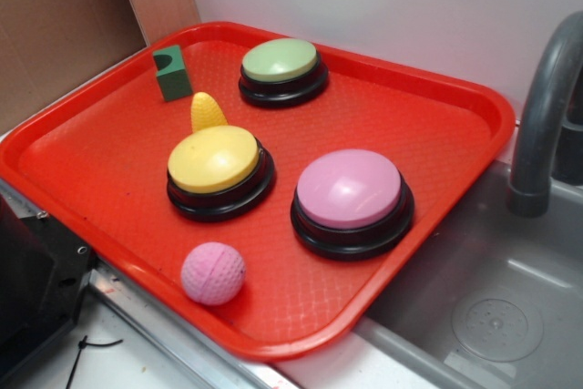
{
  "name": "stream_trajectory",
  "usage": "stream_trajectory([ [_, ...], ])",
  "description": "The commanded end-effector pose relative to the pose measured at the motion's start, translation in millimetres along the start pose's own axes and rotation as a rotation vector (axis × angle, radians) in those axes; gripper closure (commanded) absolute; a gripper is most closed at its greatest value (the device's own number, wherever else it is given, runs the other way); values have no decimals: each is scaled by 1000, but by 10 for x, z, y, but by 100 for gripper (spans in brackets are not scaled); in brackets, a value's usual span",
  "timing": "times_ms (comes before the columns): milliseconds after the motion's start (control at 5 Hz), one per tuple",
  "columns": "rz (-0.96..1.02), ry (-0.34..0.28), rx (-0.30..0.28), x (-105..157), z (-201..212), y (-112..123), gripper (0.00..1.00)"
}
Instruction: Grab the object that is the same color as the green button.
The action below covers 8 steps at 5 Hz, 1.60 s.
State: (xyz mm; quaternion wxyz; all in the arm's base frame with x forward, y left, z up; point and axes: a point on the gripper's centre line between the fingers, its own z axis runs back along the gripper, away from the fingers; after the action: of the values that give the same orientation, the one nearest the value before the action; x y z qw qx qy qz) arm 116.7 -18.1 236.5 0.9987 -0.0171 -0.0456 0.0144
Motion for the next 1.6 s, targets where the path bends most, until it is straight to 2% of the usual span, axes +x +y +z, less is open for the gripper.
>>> stream_trajectory([
  [0, 0, 0, 0, 0, 0, 0, 0],
  [600, 400, -59, 54, 632, -562, 456, 0],
  [1000, 725, -111, 142, 1060, -1067, 1007, 0],
  [1400, 886, -161, 208, 1229, -1495, 1262, 0],
])
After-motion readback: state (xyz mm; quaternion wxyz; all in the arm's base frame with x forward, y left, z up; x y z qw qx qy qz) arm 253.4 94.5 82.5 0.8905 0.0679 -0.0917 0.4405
